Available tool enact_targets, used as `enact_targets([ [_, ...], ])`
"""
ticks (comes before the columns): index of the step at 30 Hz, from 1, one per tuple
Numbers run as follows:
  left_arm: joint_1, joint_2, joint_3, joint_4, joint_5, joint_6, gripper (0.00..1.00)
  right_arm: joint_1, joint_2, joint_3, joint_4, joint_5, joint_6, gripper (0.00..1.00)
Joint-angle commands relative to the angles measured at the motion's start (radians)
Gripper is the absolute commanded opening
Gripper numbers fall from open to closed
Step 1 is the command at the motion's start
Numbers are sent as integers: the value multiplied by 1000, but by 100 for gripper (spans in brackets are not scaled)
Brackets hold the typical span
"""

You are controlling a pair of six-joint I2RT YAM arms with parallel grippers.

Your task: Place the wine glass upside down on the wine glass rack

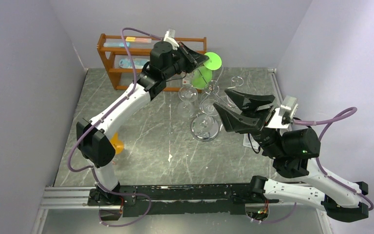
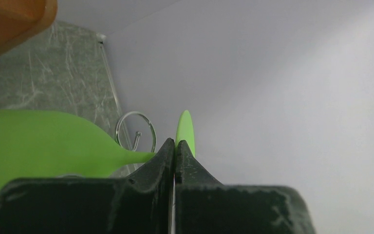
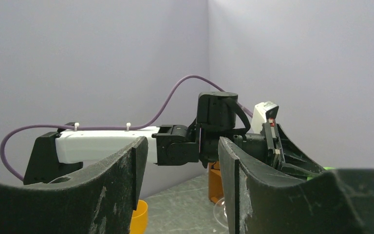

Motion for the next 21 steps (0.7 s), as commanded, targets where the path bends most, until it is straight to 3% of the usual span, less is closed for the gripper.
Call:
enact_targets([
  [1,-32,-57,-28,19,-23,-42,5,6,-17,-15,24,21,10,59],
  [9,-47,-82,-86,84,4,-95,5,5,-28,-23,26,30,19,59],
  [21,-61,76,76,118,79,-70,5,6,-35,-36,30,17,32,59],
])
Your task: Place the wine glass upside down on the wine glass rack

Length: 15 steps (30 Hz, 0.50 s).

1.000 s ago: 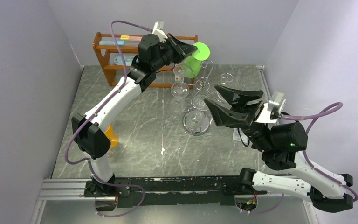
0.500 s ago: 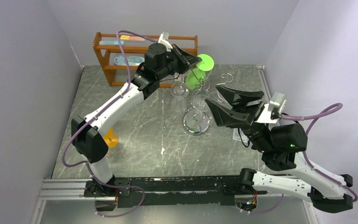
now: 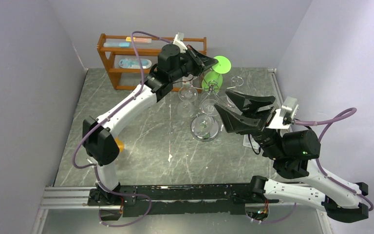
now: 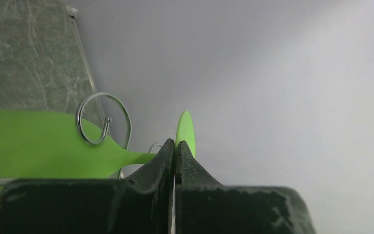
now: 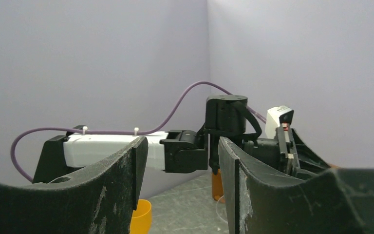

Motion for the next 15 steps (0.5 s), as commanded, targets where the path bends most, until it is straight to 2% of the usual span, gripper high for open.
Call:
enact_targets([
  [1,-5,71,100,81,49,6,5,6,-20,-16,21,4,8,59],
  [7,-7,120,151,89,29,15,5,5,-28,-19,17,0,12,59],
  [15,-10,111,208,19,-107,66,5,5,-28,-27,29,-19,13,59],
])
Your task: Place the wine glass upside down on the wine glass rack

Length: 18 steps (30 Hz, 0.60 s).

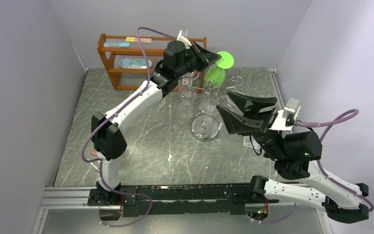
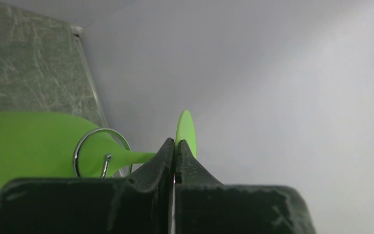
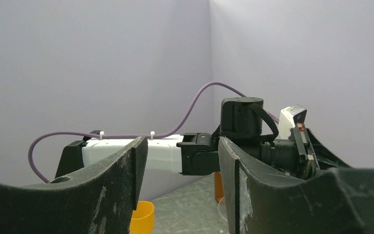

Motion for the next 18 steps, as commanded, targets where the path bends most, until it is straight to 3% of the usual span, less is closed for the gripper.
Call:
enact_targets([
  [1,-10,-19,71,-4,-106,50,5,6,-10,-12,23,-18,4,59],
  [18,-6,24,117,-105,-156,81,5,5,-31,-9,20,-23,3,59],
])
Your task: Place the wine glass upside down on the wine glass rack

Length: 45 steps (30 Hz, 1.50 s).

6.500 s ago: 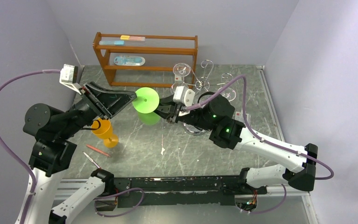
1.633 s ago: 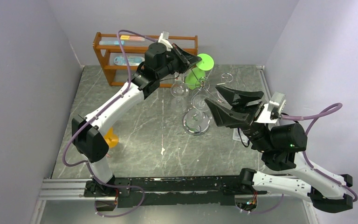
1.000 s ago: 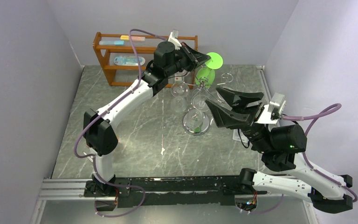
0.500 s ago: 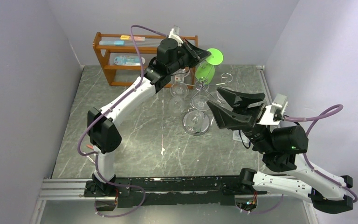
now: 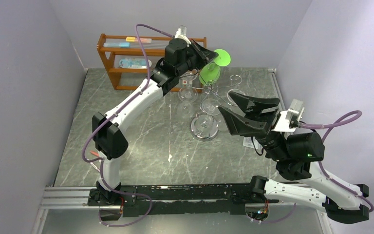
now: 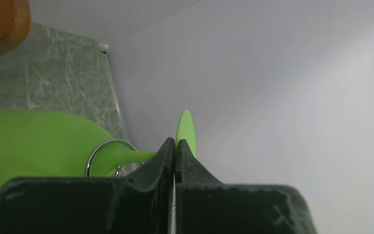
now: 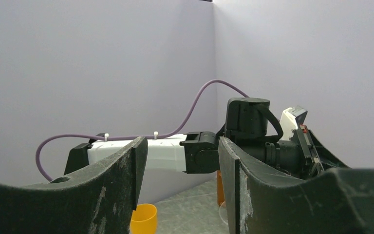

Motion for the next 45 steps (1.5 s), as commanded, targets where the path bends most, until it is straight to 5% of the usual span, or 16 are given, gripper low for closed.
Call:
enact_targets([
  [1,-1,3,44,-10,-59,27,5,6,-21,-6,15,-1,0,59],
  [7,5,-7,18,-31,-99,31,6,5,-18,-5,15,0,-2,59],
  [34,2,-199,-104,-71,-210,195,37,6,-5,-9,21,-1,4,59],
  [45,3,-500,-266,-203,-293,572,63,5,13,-11,15,53,36,59],
])
